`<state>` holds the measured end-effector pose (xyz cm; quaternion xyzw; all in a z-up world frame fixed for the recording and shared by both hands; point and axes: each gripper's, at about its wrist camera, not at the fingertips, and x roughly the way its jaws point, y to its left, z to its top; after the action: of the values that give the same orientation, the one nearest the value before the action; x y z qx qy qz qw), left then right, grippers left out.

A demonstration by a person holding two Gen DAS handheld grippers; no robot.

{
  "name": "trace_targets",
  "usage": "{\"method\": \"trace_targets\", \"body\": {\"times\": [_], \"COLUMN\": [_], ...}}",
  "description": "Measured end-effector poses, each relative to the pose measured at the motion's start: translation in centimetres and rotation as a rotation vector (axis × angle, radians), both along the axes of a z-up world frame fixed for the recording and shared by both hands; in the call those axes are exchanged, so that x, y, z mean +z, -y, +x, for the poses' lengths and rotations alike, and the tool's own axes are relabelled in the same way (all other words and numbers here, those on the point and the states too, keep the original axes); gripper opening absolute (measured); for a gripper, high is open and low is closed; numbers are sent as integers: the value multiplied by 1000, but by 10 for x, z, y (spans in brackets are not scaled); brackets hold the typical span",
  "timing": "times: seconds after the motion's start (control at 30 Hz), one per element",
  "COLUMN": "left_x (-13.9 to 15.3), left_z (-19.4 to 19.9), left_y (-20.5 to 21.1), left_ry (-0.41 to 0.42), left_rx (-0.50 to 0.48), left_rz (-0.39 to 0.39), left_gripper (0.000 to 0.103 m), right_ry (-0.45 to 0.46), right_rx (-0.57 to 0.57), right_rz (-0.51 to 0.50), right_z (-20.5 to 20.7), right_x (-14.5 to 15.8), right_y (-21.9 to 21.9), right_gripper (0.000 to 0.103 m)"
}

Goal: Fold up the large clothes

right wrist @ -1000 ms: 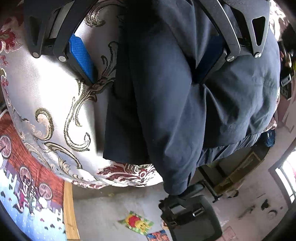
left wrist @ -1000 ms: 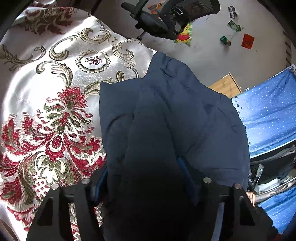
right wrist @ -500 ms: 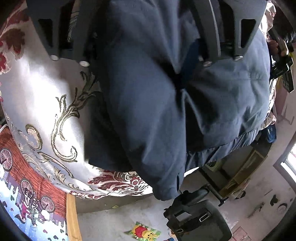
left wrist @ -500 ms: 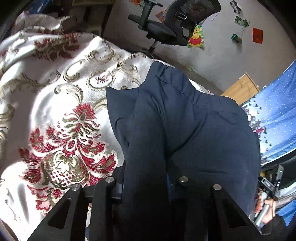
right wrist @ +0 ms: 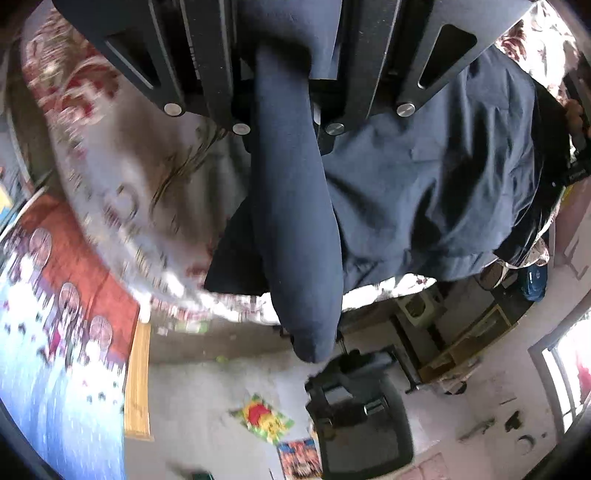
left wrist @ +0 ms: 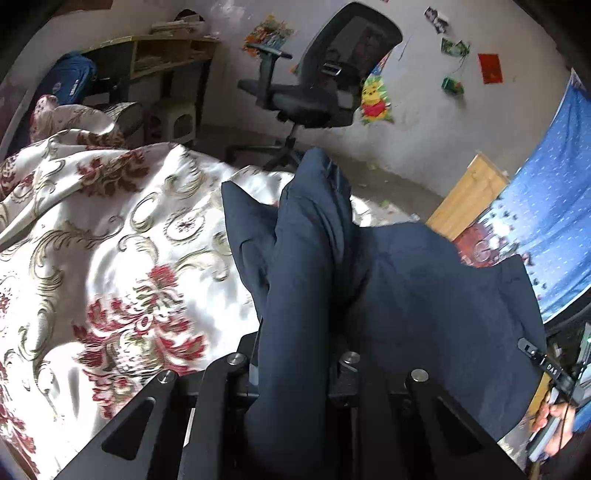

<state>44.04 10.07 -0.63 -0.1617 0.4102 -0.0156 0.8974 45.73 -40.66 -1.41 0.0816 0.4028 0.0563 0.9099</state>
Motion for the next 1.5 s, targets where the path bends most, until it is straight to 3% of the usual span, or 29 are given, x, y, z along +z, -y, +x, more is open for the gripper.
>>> {"method": "trace_targets", "body": {"times": [0.17,0.4,0.57,0.7,0.97,1.03,1.13,1.2,1.3,1.43,1.5], "left_x": [17,18,2,-13,-29,-32,-37,-42,-46,-47,-43], "left_z": [5,12,19,17,19,20,20,21,21,13,4], "left_y": [31,85,119,139,140,139,139,138,133,126,124], "left_ry": [53,93,67,47,0,-21,-63,-97,-140,-150,-128], "left_rx": [-37,-116,-168,-162,-121,-113,-84,-55,-6,28,41], "left_rz": [-42,-78,-78,-6,45,56,74,83,88,45,24], "left_gripper": [16,16,16,16,20,22,28,33,50,76,79], "right_ry": [93,178,127,51,24,12,-9,-10,-1,13,21], "right_rx": [-37,-128,-196,-230,-223,-230,-241,-249,-237,-228,-228], "right_rz": [14,-3,-11,-31,-72,-82,-72,-79,-110,-113,-111], "right_z": [-14,-41,-48,-48,-45,-44,-44,-44,-47,-52,-55], "right_x": [44,72,55,19,9,6,1,0,0,5,7], "right_y": [23,72,102,116,125,123,127,126,123,117,116], "right_gripper": [9,9,9,9,18,23,40,63,78,88,90]}}
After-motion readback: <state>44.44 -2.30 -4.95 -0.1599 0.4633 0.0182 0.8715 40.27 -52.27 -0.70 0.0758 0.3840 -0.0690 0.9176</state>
